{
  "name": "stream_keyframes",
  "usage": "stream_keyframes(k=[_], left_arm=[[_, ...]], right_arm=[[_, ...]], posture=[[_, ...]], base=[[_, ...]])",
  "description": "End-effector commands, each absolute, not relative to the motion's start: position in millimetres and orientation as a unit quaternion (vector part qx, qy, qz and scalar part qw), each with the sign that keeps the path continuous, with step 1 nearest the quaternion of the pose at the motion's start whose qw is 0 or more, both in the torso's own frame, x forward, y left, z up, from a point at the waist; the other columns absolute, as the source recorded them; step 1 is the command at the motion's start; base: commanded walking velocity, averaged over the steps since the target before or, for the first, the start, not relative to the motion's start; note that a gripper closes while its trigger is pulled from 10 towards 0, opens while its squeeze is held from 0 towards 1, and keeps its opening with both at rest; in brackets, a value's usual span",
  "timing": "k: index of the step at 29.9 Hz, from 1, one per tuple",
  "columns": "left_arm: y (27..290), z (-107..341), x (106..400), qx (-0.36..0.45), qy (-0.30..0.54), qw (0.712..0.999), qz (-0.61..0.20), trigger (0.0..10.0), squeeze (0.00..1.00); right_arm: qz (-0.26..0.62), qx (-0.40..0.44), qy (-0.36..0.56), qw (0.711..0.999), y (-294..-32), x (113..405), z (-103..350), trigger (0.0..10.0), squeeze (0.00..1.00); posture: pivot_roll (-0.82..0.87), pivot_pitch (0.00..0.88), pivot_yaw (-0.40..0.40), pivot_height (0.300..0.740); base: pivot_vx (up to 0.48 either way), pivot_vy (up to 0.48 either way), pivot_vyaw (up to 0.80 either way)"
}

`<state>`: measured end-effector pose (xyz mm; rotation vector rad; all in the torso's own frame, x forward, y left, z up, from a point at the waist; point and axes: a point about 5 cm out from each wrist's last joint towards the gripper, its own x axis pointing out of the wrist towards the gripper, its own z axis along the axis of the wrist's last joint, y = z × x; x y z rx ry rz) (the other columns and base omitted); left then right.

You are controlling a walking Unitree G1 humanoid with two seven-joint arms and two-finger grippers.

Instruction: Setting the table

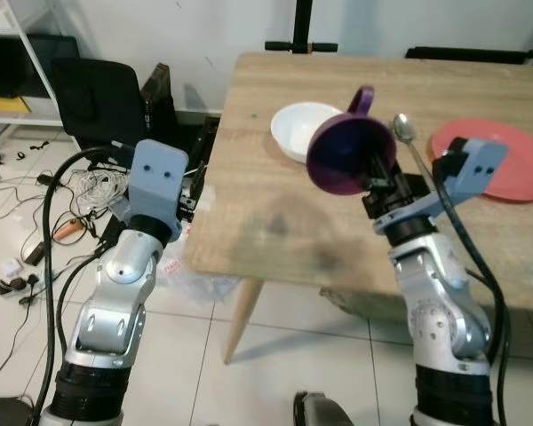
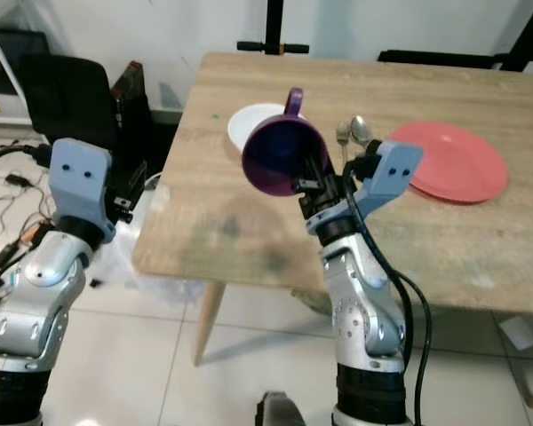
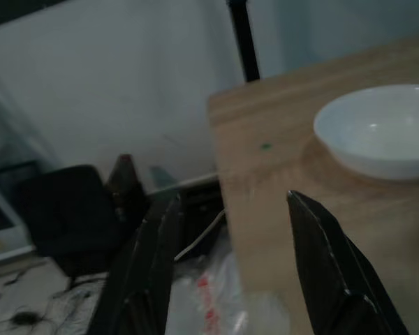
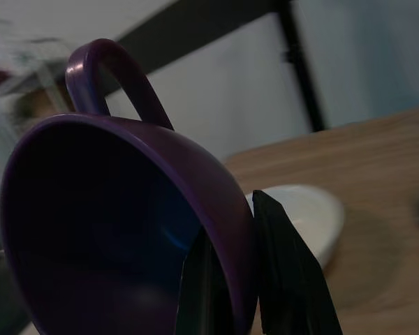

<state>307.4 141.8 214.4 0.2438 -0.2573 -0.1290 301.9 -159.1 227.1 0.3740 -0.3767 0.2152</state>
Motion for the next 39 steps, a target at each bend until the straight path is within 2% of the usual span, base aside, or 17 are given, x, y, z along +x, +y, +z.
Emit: stream_keyframes(k=[1, 5, 9, 20, 26, 27, 30, 31, 36, 39], left_arm=[[143.7, 209.9, 306.9, 0.124, -0.118, 0.983, -0.064, 10.0, 0.0], [143.4, 209.9, 307.2, 0.124, -0.118, 0.983, -0.068, 10.0, 0.0], [140.5, 209.8, 306.0, 0.112, -0.115, 0.983, -0.091, 10.0, 0.0], [137.1, 212.2, 302.0, 0.091, -0.102, 0.975, -0.173, 10.0, 0.0], [154.0, 224.9, 307.4, 0.1, -0.095, 0.967, -0.212, 10.0, 0.0], [160.5, 229.3, 308.9, 0.113, -0.096, 0.965, -0.217, 10.0, 0.0], [165.7, 232.7, 310.4, 0.12, -0.093, 0.963, -0.222, 10.0, 0.0], [170.8, 237.0, 311.8, 0.126, -0.089, 0.959, -0.237, 10.0, 0.0], [175.8, 241.1, 313.4, 0.135, -0.079, 0.951, -0.267, 10.0, 0.0], [179.6, 245.4, 310.9, 0.166, -0.067, 0.931, -0.317, 10.0, 0.0]], right_arm=[[0.089, 0.184, -0.192, 0.96, -163.8, 302.1, 227.0, 10.0, 0.0], [0.078, 0.188, -0.19, 0.96, -166.7, 302.9, 226.5, 10.0, 0.0], [0.059, 0.195, -0.188, 0.961, -172.8, 304.3, 225.6, 10.0, 0.0], [0.052, 0.182, -0.185, 0.964, -175.0, 305.4, 224.8, 10.0, 0.0], [0.057, 0.072, -0.154, 0.984, -184.9, 300.8, 224.7, 10.0, 0.0], [0.067, 0.017, -0.135, 0.988, -193.6, 295.5, 222.8, 10.0, 0.0], [0.067, -0.026, -0.106, 0.992, -204.7, 289.4, 218.1, 10.0, 0.0], [0.067, -0.044, -0.077, 0.994, -218.6, 280.8, 212.9, 10.0, 0.0], [0.092, -0.029, -0.038, 0.995, -225.9, 273.0, 205.9, 10.0, 0.0], [0.166, -0.002, -0.013, 0.986, -210.0, 272.0, 202.0, 10.0, 0.0]], posture=[[-0.1, 0.04, 0.094, 0.74], [-0.1, 0.04, 0.095, 0.74], [-0.1, 0.038, 0.095, 0.74], [-0.09, 0.032, 0.096, 0.74], [-0.09, 0.04, 0.094, 0.74], [-0.09, 0.04, 0.094, 0.74], [-0.1, 0.045, 0.097, 0.74], [-0.11, 0.059, 0.101, 0.74], [-0.12, 0.067, 0.104, 0.74], [-0.12, 0.075, 0.105, 0.74]], base=[[0.48, 0.0, 0.0], [0.457, 0.0, 0.0], [0.0, 0.0, -0.69], [0.0, 0.0, 0.0], [0.0, 0.0, 0.0], [0.0, 0.0, 0.0], [0.0, 0.0, 0.0], [0.0, 0.0, 0.0], [0.0, 0.0, 0.0], [0.0, 0.0, 0.0]])
